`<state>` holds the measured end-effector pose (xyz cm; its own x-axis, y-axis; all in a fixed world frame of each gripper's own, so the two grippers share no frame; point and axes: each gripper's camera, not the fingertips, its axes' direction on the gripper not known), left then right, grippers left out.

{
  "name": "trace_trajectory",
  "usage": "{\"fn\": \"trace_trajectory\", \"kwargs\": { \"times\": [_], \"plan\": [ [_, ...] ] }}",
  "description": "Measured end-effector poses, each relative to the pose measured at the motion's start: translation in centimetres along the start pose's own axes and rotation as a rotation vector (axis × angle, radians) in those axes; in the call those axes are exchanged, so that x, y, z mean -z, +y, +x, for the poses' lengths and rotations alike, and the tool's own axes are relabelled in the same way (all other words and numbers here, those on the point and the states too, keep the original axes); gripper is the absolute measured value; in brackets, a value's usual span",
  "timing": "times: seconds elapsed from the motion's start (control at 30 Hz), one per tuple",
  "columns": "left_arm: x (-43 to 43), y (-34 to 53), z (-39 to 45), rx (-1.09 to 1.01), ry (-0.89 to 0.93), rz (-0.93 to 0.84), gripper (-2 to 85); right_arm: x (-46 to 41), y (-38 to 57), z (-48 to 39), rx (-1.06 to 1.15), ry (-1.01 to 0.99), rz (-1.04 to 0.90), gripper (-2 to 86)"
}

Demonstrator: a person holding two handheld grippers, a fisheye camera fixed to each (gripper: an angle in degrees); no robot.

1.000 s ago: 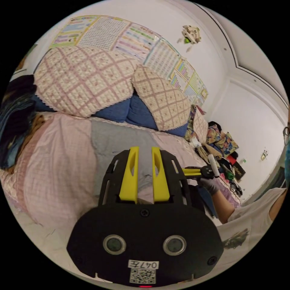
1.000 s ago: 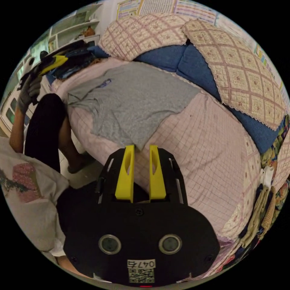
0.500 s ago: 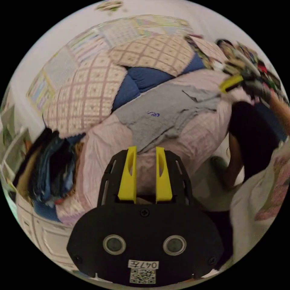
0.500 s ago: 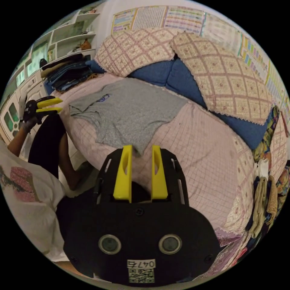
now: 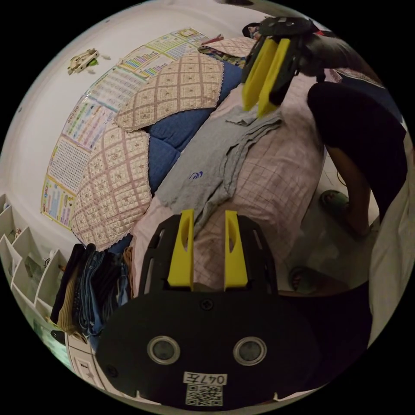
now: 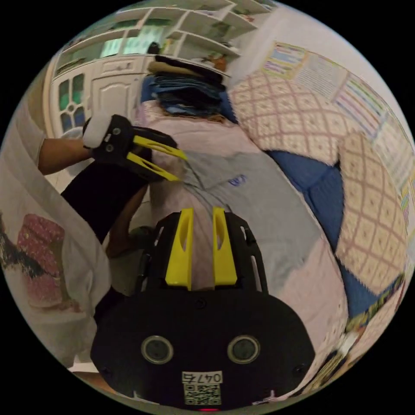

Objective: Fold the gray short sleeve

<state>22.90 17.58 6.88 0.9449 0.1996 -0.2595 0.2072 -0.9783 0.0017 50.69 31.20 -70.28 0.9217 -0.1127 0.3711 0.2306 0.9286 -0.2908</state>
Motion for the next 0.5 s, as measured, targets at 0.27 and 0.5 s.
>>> {"fn": "trace_trajectory", "kwargs": {
  "times": [0.27, 0.5],
  "plan": [
    [3.2, -2.7, -2.0, -0.009, 0.02, 0.028, 10.0, -6.4, -7.0, -6.1, 0.155, 0.068, -0.027, 0.9],
    [3.7, -6.3, -3.5, -0.062, 0.008, 0.038, 9.6, -2.6, -7.7, -3.5, 0.016, -0.053, 0.044, -0.1]
  ]
}}
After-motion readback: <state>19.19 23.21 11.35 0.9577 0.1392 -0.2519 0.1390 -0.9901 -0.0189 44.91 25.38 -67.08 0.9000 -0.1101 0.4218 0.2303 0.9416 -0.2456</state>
